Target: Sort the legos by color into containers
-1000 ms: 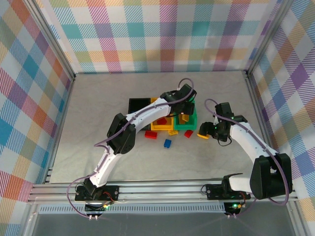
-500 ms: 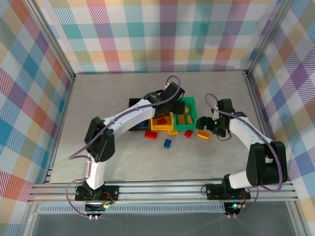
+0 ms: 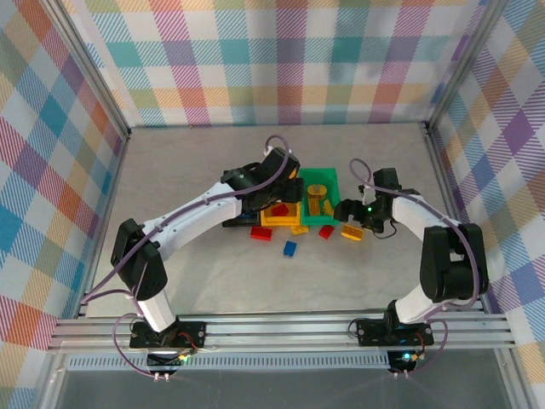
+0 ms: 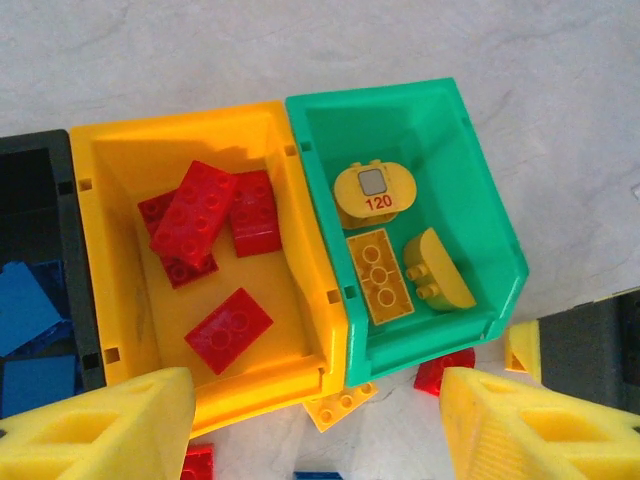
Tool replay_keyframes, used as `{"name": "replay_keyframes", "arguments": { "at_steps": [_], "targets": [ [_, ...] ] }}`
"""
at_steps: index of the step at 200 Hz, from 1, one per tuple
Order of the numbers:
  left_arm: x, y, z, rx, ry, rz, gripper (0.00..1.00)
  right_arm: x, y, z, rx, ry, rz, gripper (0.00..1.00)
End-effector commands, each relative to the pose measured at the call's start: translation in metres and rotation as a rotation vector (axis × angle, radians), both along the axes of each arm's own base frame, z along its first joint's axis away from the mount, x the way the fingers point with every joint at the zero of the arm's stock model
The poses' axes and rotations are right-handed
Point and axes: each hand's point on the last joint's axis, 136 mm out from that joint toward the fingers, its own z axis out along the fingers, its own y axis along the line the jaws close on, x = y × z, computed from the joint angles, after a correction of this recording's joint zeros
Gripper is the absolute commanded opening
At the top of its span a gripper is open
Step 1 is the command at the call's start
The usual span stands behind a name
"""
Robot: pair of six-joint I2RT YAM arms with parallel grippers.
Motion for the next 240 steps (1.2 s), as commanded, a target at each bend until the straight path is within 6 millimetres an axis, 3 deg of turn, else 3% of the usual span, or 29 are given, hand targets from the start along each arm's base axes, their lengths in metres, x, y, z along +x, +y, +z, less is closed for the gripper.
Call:
{"name": "replay_keyframes", "arguments": {
  "at_steps": [1, 68, 95, 128, 159, 215, 240],
  "targets": [
    [-0.001, 0.01, 0.013, -0.017, -0.024, 0.032, 0.66, 0.007, 0.011, 0.008, 0.066, -0.029, 0.047, 0.98],
    [-0.005, 0.009, 0.013, -0.024, -0.01, 0.025, 0.66, -0.045, 0.027, 0.01, 0.099, 0.055, 0.069, 0.96],
    [-0.006, 0.011, 0.015, -0.026, -0.008, 0.026, 0.66, -0.059, 0.02, 0.013, 0.03, 0.058, 0.048, 0.95],
    [-0.008, 0.013, 0.016, -0.029, -0.011, 0.027, 0.66, -0.058, -0.01, 0.01, -0.148, 0.063, -0.038, 0.92],
    [-0.011, 0.015, 0.018, -0.036, -0.012, 0.031, 0.66, -0.05, -0.02, 0.009, -0.223, 0.041, -0.047, 0.88],
    [-0.017, 0.03, 0.03, -0.021, -0.04, 0.053, 0.66, -0.041, -0.014, -0.006, -0.27, 0.083, 0.015, 0.75],
    [-0.019, 0.033, 0.033, -0.023, -0.046, 0.055, 0.66, -0.041, -0.015, -0.008, -0.312, 0.094, 0.028, 0.74]
  ]
}}
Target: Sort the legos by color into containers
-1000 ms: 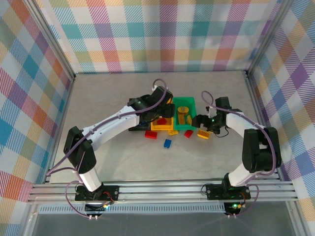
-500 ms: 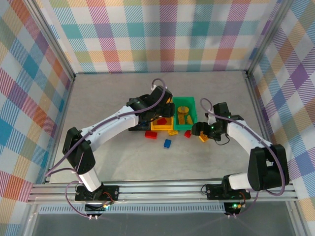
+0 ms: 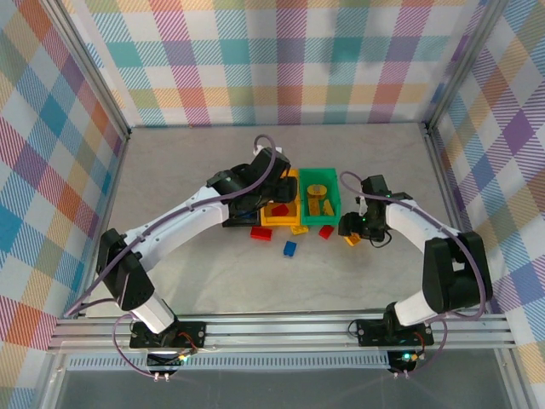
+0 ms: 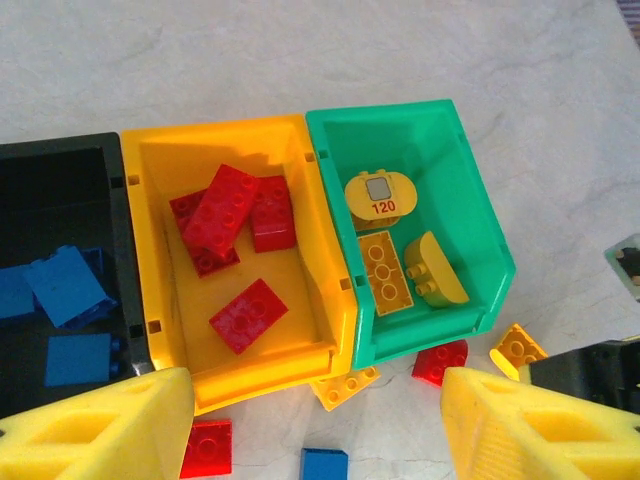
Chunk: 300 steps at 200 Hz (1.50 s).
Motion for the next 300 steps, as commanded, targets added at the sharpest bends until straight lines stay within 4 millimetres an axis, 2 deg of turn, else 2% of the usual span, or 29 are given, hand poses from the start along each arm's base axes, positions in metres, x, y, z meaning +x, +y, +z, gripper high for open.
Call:
{"name": "replay_keyframes", "arguments": {
  "at_steps": [1, 92, 140, 212, 247, 278, 300],
  "targets": [
    [-0.005, 0.013, 0.007, 0.01, -0.014, 0.025, 0.66, 0.002, -0.003, 0.002, -0.053, 0.011, 0.02, 0.74],
    [-0.008, 0.019, 0.015, 0.008, -0.03, 0.027, 0.66, 0.005, 0.001, -0.012, -0.105, 0.081, 0.054, 0.67],
    [-0.01, 0.024, 0.019, 0.013, -0.041, 0.035, 0.67, 0.007, 0.005, -0.015, -0.099, 0.09, 0.066, 0.55],
    [-0.014, 0.029, 0.024, 0.014, -0.048, 0.036, 0.67, 0.003, 0.007, -0.012, -0.088, 0.086, 0.079, 0.41],
    [-0.017, 0.033, 0.028, 0.015, -0.053, 0.038, 0.67, 0.002, 0.009, 0.006, -0.063, 0.048, 0.076, 0.4],
    [-0.021, 0.039, 0.023, 0.032, -0.042, 0.048, 0.67, 0.003, 0.013, 0.037, -0.028, -0.017, 0.081, 0.39],
    [-0.025, 0.045, 0.011, 0.053, -0.015, 0.061, 0.67, 0.01, 0.021, 0.06, 0.014, -0.076, 0.086, 0.39]
  ]
}}
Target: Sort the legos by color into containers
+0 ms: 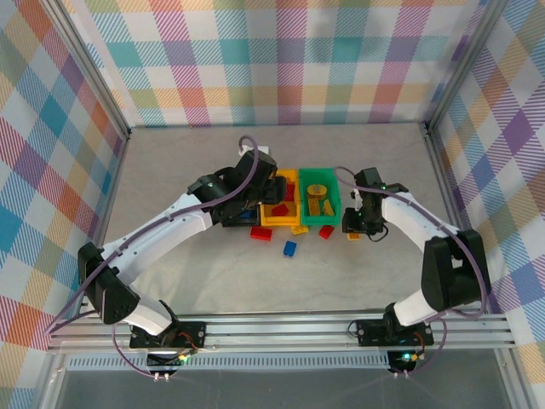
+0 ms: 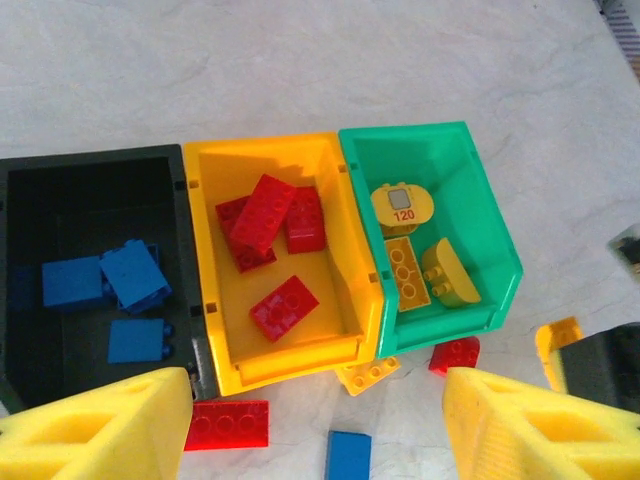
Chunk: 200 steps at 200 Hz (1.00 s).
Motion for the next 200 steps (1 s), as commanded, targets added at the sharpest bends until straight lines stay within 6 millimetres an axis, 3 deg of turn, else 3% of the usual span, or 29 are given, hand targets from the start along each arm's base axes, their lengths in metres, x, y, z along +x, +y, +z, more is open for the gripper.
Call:
{"name": "replay_keyframes", "arguments": {
  "at_steps": [1, 51, 101, 133, 166, 200],
  "targets": [
    [-0.009, 0.016, -0.012, 0.046, 0.03, 0.027, 0.67, 0.004, 0.013, 0.031, 0.061, -0.056, 0.026, 0.39],
    [-0.03, 0.027, -0.047, 0.09, 0.119, 0.038, 0.66, 0.051, 0.044, 0.061, 0.117, -0.145, 0.079, 0.4],
    [-0.051, 0.041, -0.062, 0.147, 0.167, 0.05, 0.66, 0.109, 0.073, 0.05, 0.141, -0.149, 0.113, 0.42],
    [-0.061, 0.042, -0.072, 0.16, 0.199, 0.034, 0.66, 0.133, 0.08, 0.041, 0.125, -0.137, 0.129, 0.52],
    [-0.079, 0.018, -0.096, 0.168, 0.246, -0.023, 0.66, 0.138, 0.078, 0.053, 0.101, -0.156, 0.135, 0.61],
    [-0.096, -0.021, -0.126, 0.182, 0.296, -0.107, 0.64, 0.114, 0.068, 0.084, 0.116, -0.218, 0.122, 0.65]
  ]
}}
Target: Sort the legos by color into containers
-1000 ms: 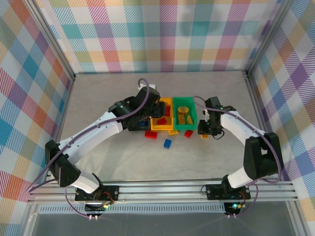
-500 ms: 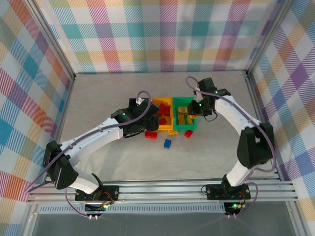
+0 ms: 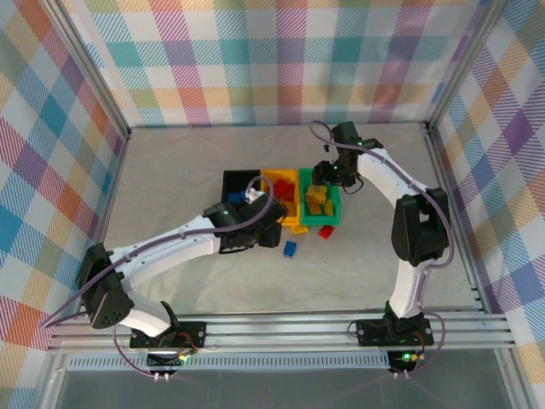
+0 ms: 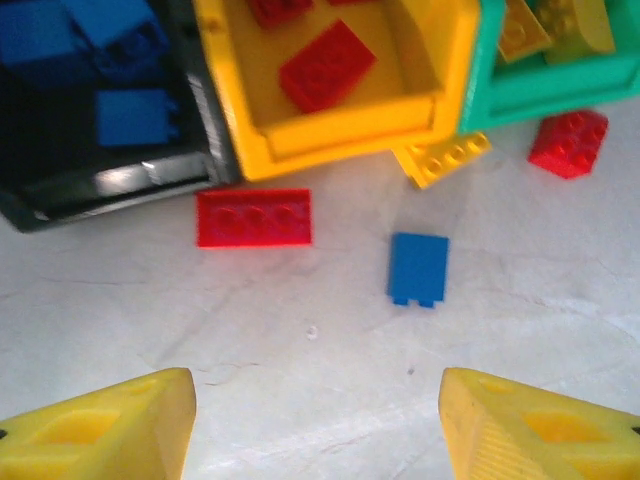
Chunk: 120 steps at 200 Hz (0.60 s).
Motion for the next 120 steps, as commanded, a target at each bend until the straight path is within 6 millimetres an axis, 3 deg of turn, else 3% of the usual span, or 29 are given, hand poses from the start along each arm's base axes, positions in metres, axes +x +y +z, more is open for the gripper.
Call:
{"name": "replay_keyframes", "arguments": {
  "at_steps": [1, 34, 58, 86, 120],
  "targets": [
    [-0.012, -0.024, -0.025, -0.003, 0.056, -0.035, 0.64, -0.023, -0.006, 0.038, 0.011, -0.06, 0.009, 0.65],
    [-0.017, -0.049, -0.051, 0.043, 0.102, -0.08, 0.64, -0.055, -0.023, 0.062, 0.019, -0.113, -0.029, 0.68],
    [-0.015, -0.058, -0.071, 0.075, 0.131, -0.108, 0.64, -0.088, -0.028, 0.063, 0.089, -0.108, -0.068, 0.7],
    [-0.013, -0.073, -0.086, 0.076, 0.154, -0.152, 0.64, -0.121, -0.034, 0.047, 0.133, -0.081, -0.103, 0.71],
    [-0.004, -0.084, -0.095, 0.09, 0.155, -0.166, 0.66, -0.146, -0.044, 0.036, 0.132, -0.066, -0.14, 0.73]
  ]
}}
